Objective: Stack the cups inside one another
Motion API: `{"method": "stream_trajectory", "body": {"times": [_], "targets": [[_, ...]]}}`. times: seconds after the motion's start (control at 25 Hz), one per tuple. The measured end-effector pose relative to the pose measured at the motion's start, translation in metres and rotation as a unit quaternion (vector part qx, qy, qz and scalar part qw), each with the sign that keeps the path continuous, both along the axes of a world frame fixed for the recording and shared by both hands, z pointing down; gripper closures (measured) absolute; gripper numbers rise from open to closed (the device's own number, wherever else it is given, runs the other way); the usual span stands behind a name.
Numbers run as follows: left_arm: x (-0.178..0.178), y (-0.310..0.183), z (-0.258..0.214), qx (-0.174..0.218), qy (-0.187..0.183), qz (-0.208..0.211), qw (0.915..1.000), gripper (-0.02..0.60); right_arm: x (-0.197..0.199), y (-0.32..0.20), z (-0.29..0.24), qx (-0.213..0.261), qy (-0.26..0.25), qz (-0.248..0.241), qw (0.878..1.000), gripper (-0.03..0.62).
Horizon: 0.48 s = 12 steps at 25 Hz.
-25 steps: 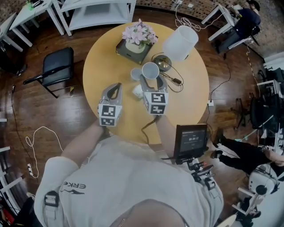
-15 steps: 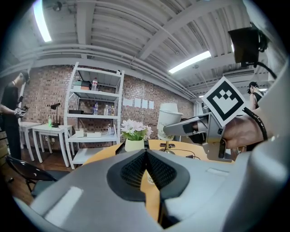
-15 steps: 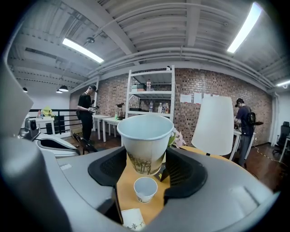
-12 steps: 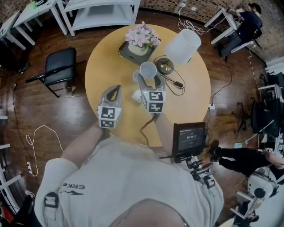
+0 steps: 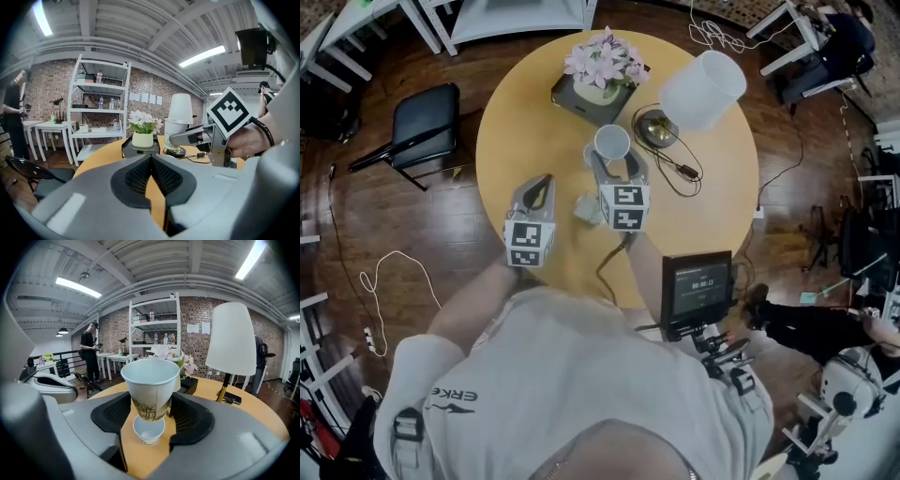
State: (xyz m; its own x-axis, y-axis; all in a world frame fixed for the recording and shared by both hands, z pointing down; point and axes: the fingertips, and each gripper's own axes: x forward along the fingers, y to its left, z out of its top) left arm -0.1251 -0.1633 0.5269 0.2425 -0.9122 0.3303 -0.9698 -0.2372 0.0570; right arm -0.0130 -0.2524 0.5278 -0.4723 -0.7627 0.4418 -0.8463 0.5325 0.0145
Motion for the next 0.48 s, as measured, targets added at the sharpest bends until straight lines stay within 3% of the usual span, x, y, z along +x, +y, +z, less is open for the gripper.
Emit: {"method": "stream_trajectory", "body": {"times": [0.48], "targets": [[0.003, -0.019, 0.033, -0.037, 0.001, 0.009, 0.9993, 0.580, -0.003, -0.010, 0.049, -0.043, -0.001, 0.000, 0.999, 0.304]]}}
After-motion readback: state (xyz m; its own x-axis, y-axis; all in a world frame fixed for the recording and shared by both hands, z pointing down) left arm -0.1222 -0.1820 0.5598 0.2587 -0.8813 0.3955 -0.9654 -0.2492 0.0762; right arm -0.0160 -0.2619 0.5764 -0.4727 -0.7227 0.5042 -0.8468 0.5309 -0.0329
